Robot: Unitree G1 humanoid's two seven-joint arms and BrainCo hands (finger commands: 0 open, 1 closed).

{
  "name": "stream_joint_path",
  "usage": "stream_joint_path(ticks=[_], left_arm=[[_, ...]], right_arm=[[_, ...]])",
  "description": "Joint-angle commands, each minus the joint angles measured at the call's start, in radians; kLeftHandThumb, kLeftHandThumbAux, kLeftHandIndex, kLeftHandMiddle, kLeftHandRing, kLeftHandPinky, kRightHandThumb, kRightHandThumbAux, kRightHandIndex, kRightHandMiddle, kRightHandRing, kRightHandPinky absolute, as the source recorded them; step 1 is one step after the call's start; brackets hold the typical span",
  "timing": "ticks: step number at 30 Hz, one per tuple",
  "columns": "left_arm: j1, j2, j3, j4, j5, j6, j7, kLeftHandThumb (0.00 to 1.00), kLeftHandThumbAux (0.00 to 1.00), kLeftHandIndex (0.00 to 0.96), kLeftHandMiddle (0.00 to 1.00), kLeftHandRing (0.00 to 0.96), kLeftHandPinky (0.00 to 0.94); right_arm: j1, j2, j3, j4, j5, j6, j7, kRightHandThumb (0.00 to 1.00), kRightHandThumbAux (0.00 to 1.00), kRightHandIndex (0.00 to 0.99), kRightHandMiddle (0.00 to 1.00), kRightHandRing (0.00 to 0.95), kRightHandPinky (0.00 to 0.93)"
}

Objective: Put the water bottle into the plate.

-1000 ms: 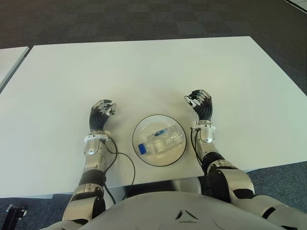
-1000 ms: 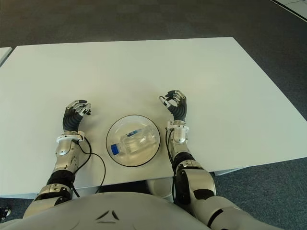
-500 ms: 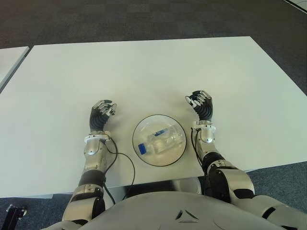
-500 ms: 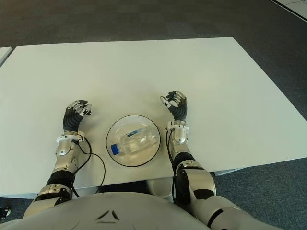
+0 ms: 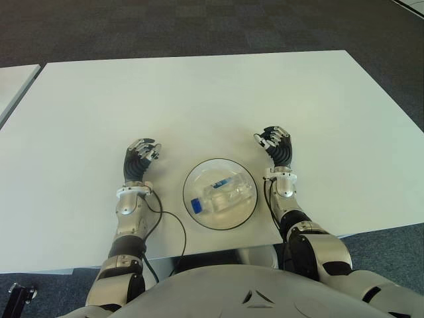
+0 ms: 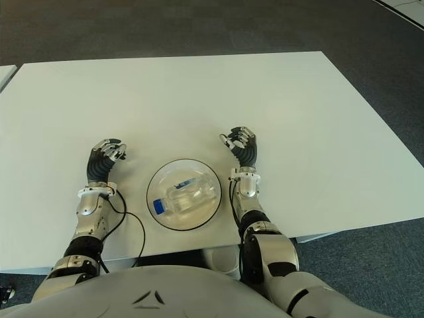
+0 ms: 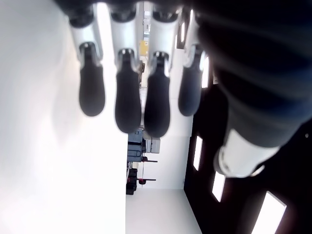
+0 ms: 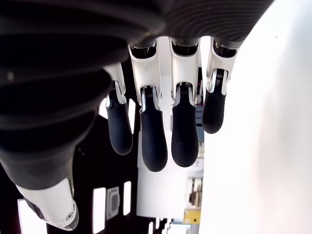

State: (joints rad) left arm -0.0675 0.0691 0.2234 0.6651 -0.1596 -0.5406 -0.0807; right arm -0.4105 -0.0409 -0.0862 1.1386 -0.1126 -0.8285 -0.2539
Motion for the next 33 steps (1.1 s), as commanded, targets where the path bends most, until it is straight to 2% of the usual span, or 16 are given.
stream_joint_path(ticks=[1,10,17,33], left_arm=[[0.031,-0.008,0.006,0.018,-0.006,0.048,0.007,0.708,0.71,0.435,0.603,0.586,0.573],[0.032,-0.009,0.006,0.018,-0.017,0.041,-0.008,0.709,0.709,0.435,0.61,0.594,0.581],[0.032,-0.008,0.004,0.02,-0.011,0.043,0.0,0.708,0.709,0.435,0.609,0.59,0.572],[0.032,-0.01,0.006,0.022,-0.01,0.031,0.001,0.709,0.71,0.435,0.613,0.597,0.584]], right_arm=[[0.025,-0.019,0.029,-0.007,-0.034,0.08,-0.007,0.708,0.727,0.436,0.705,0.716,0.719],[0.034,-0.046,0.078,-0.052,-0.085,0.172,-0.025,0.707,0.728,0.435,0.691,0.699,0.701],[0.039,-0.058,0.101,-0.083,-0.096,0.242,-0.004,0.707,0.729,0.435,0.679,0.686,0.678],[0.059,-0.068,0.116,-0.147,-0.086,0.299,0.026,0.706,0.73,0.433,0.684,0.686,0.657]])
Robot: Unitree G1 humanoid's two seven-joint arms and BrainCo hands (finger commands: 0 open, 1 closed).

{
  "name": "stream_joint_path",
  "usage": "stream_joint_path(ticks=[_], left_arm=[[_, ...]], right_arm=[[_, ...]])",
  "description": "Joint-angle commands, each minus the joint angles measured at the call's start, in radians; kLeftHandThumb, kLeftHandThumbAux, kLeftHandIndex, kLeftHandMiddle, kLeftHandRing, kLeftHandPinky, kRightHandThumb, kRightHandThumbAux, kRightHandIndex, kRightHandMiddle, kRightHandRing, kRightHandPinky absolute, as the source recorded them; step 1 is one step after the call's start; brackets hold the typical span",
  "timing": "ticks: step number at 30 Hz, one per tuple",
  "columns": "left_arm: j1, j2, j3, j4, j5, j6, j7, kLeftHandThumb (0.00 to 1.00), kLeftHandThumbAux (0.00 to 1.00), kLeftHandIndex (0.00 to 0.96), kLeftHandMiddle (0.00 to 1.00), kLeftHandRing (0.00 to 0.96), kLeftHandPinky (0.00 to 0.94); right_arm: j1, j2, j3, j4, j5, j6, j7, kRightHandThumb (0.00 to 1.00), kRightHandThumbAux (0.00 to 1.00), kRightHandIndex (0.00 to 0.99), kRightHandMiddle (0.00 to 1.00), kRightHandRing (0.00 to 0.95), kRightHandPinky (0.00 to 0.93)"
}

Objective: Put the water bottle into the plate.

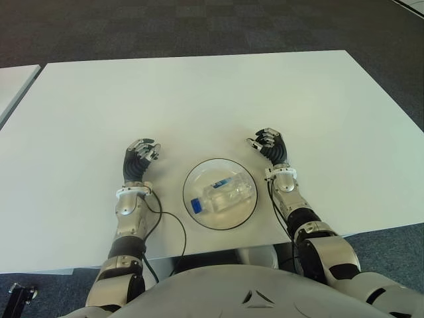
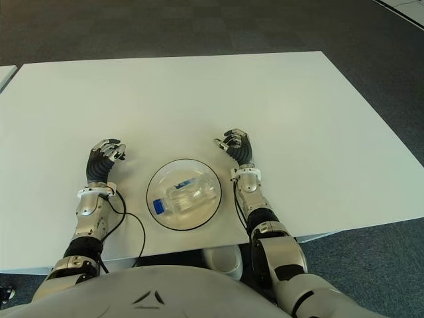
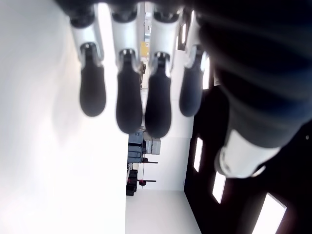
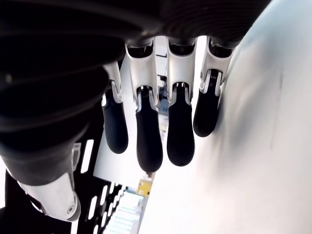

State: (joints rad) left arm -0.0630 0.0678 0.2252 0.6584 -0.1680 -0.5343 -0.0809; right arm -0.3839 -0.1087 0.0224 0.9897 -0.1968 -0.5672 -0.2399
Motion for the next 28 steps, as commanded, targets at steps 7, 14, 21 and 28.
stream_joint_path(ticks=[7,14,21,28], left_arm=[[0.027,-0.009,0.004,0.032,-0.001,0.019,0.001,0.709,0.71,0.435,0.617,0.6,0.584],[0.027,-0.008,0.005,0.035,-0.001,0.02,0.004,0.709,0.71,0.435,0.618,0.602,0.586],[0.028,-0.007,0.006,0.034,-0.003,0.022,0.0,0.709,0.709,0.435,0.617,0.6,0.582],[0.028,-0.006,0.006,0.033,-0.008,0.026,-0.005,0.709,0.709,0.435,0.608,0.592,0.574]], right_arm=[[0.036,0.0,0.006,-0.013,0.0,0.057,0.017,0.707,0.73,0.433,0.682,0.684,0.652],[0.039,0.002,0.005,-0.027,0.002,0.082,0.02,0.707,0.73,0.433,0.669,0.673,0.643],[0.046,0.004,0.002,-0.043,0.008,0.09,0.029,0.707,0.73,0.433,0.668,0.671,0.642],[0.05,0.005,0.001,-0.05,0.01,0.091,0.029,0.707,0.73,0.433,0.672,0.675,0.644]])
